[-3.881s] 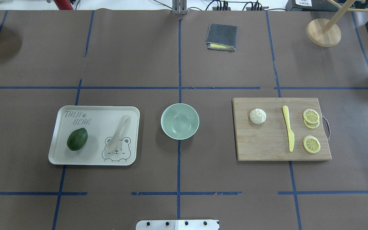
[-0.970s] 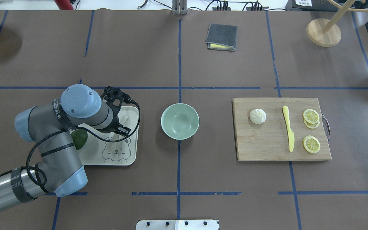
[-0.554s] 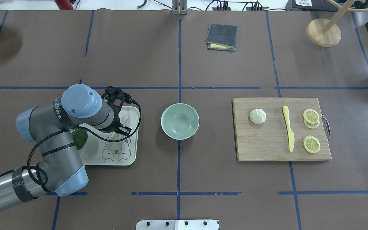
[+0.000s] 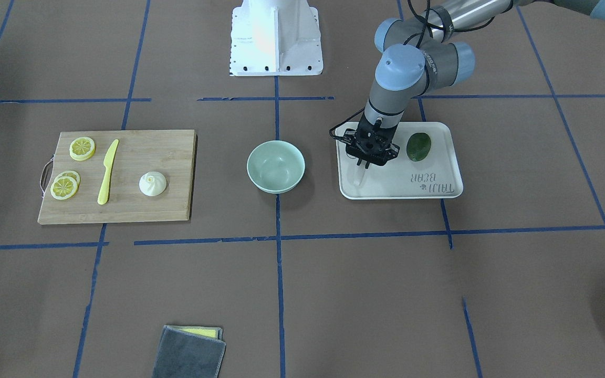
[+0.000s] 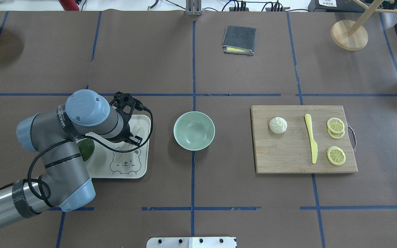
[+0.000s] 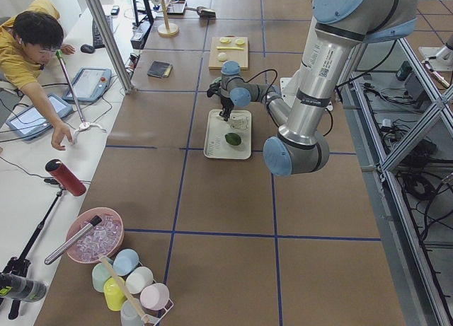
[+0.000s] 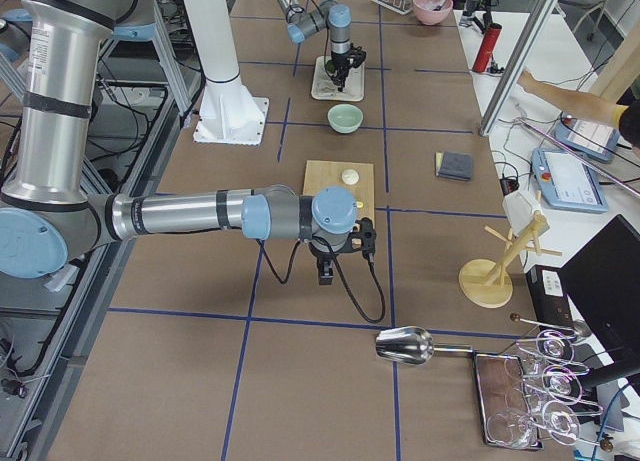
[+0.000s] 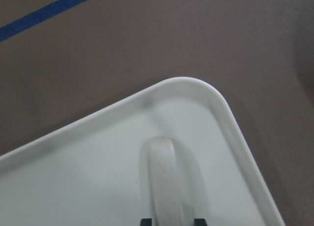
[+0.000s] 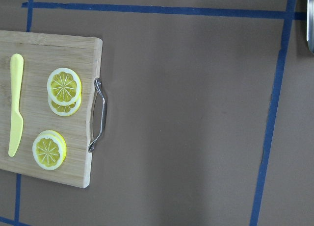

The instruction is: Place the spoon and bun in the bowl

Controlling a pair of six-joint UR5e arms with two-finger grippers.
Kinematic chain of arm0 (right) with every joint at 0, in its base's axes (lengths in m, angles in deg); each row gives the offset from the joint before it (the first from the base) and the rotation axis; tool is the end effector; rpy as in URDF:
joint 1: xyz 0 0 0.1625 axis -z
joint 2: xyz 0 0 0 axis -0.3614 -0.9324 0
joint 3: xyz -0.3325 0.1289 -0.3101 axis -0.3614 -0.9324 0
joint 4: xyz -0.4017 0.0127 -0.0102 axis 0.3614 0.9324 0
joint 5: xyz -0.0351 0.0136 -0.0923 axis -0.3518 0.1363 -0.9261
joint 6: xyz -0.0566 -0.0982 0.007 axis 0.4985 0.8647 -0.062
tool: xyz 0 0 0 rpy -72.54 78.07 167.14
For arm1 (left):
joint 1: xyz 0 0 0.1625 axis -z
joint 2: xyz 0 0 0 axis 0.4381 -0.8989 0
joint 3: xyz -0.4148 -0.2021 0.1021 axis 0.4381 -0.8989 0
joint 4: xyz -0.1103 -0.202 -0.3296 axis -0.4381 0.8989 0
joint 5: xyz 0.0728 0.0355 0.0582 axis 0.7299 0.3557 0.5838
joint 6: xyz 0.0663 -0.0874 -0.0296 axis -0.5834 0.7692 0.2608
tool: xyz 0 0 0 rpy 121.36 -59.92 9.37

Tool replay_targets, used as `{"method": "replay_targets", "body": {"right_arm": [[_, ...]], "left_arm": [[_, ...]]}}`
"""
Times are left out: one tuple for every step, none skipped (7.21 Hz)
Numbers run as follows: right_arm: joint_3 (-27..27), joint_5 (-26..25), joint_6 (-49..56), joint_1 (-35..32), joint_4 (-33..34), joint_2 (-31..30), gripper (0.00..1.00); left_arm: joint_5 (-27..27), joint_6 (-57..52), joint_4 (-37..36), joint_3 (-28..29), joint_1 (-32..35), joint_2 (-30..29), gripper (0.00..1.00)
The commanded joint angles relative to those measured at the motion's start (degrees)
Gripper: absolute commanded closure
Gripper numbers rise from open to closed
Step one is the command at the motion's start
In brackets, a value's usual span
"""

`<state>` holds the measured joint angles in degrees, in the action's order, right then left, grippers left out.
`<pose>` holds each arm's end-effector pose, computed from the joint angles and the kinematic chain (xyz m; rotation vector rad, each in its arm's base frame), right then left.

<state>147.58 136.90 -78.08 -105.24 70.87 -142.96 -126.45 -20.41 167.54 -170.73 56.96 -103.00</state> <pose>-0.0009 -0.3826 0.6443 -0.0133 -0.9847 -0.1316 0.5212 -0.4279 0.3850 0.2694 0.8020 0.3839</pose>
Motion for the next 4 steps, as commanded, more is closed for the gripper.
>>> {"method": "replay_targets", "body": {"right_arm": [[-0.01,-0.02,-0.02,-0.06,0.00,0.00,0.00],[0.08,0.06,-0.11,-0.06,0.00,0.00,0.00],[0.08,0.06,-0.11,-0.06,0.00,0.00,0.00],[0.08,0.06,-0.02,0.03,0.00,0.00,0.00]], "left_arm": [[-0.13,0.57,-0.47,-0.96,0.57,-1.49,1.00],[-0.30,1.00,-0.48,-1.49,1.53,-3.59,1.00],[-0.31,5.36,0.05,-0.89,1.54,-6.83,1.00],[-0.31,11.41,0.31,-0.62,1.45,-10.26,1.00]]}}
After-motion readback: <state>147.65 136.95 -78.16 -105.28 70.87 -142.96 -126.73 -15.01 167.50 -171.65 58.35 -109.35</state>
